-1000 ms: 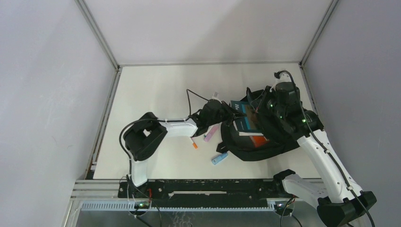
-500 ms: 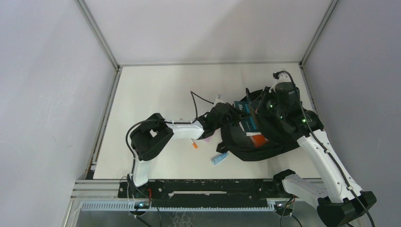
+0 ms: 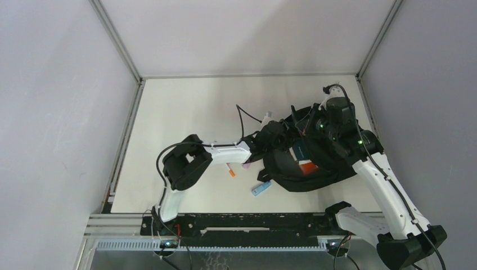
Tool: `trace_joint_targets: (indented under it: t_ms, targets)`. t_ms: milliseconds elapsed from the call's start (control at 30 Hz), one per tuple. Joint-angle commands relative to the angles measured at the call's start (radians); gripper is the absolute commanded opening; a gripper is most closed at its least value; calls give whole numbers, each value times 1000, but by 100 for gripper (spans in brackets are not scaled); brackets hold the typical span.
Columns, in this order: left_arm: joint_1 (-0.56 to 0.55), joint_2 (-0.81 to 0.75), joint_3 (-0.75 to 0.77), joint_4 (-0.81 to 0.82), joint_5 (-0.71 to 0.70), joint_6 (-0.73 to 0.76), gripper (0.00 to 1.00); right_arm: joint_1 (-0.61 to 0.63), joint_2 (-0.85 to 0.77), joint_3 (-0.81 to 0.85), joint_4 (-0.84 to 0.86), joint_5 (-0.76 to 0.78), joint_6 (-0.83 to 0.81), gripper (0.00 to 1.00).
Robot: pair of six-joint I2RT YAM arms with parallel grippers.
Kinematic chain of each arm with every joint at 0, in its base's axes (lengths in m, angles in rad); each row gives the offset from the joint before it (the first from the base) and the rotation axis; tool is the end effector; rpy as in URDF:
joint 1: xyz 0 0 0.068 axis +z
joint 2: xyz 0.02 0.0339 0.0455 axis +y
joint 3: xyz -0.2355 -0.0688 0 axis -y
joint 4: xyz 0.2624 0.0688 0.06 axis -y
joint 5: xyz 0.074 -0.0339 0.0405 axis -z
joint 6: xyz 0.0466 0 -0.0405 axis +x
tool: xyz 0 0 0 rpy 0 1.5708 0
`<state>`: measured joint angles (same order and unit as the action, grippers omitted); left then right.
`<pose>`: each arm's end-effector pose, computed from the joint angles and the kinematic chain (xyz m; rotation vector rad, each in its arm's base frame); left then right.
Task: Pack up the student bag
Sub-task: Place the book in the student bag.
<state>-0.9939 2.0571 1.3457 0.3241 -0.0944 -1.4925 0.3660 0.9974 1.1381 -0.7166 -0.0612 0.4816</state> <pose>0.2652 -0.3995 0.1504 -0.6375 2.2083 -1.4270 0.2275 0.0902 0.3419 0.0905 2.1964 0.5521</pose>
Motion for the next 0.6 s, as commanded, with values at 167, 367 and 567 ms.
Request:
trace_joint_targets:
  t_ms: [167,367,567]
  targets:
    - [-3,8,135,-289,168,150,80,0,-16,51,29,4,16,0]
    - [-1,-39,145,-423,200,238,96,0,-17,50,27,6,14,0]
    - [-2,-62,147,-506,261,292,100,-1,-19,51,24,14,13,0]
